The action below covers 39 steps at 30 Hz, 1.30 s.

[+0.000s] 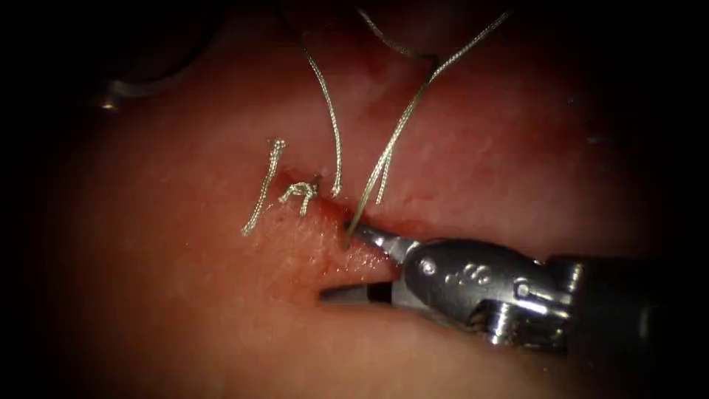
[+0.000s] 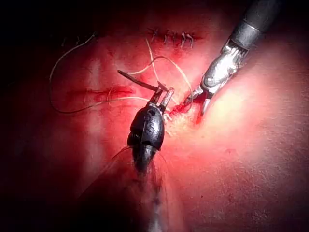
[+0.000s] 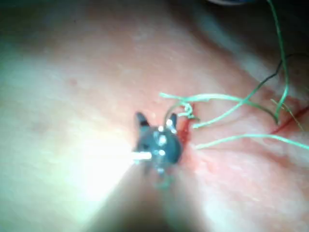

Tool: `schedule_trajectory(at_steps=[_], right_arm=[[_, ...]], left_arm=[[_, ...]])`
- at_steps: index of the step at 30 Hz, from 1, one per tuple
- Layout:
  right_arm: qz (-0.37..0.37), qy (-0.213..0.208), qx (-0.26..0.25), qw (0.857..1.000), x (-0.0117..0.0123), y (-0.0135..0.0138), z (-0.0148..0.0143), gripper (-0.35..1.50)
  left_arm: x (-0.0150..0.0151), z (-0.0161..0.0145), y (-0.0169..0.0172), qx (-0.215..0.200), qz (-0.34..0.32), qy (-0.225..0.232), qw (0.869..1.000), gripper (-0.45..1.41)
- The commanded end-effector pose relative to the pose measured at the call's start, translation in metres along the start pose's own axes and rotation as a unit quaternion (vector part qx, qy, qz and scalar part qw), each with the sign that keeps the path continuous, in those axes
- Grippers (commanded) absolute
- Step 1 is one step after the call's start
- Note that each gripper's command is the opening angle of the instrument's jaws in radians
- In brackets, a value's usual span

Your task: Wound Closure

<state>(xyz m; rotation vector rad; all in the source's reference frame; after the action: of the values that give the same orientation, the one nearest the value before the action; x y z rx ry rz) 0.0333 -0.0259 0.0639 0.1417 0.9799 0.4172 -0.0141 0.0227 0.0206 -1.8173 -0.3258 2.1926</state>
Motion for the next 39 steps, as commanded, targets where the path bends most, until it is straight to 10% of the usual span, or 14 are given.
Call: schedule_trajectory(at_steps=[1, 3, 6, 16, 23, 35, 39], right_arm=[[-0.001, 0.002, 0.003, 1.000, -0.0002, 0.0002, 0.0017, 1.08], [-0.001, 0.003, 0.006, 1.000, -0.0003, 0.0005, 0.0022, 0.86], [-0.001, 0.001, 0.010, 1.000, -0.0003, 0.0006, 0.0020, -0.35], [0.016, -0.029, 0.021, 0.999, -0.0002, -0.0035, -0.0027, -0.35], [0.011, -0.015, 0.072, 0.997, 0.0056, -0.0131, -0.0056, -0.35], [0.000, 0.016, 0.138, 0.990, 0.0119, -0.0196, -0.0065, -0.35], [-0.041, 0.030, 0.134, 0.990, 0.0113, -0.0188, -0.0069, 0.88]], left_arm=[[-0.0005, 0.0006, -0.0003, -0.001, 0.001, 0.001, 1.000, -0.45], [-0.0005, 0.0006, -0.0003, -0.001, 0.001, 0.001, 1.000, -0.45], [-0.0005, 0.0006, -0.0003, -0.001, 0.001, 0.001, 1.000, -0.45], [-0.0003, 0.0006, 0.0000, -0.005, 0.001, 0.003, 1.000, -0.45], [-0.0006, 0.0012, 0.0004, -0.010, 0.004, 0.006, 1.000, -0.45], [-0.0005, 0.0004, 0.0003, -0.016, 0.003, 0.009, 1.000, -0.45], [-0.0006, -0.0001, 0.0002, -0.016, 0.003, 0.009, 1.000, -0.45]])
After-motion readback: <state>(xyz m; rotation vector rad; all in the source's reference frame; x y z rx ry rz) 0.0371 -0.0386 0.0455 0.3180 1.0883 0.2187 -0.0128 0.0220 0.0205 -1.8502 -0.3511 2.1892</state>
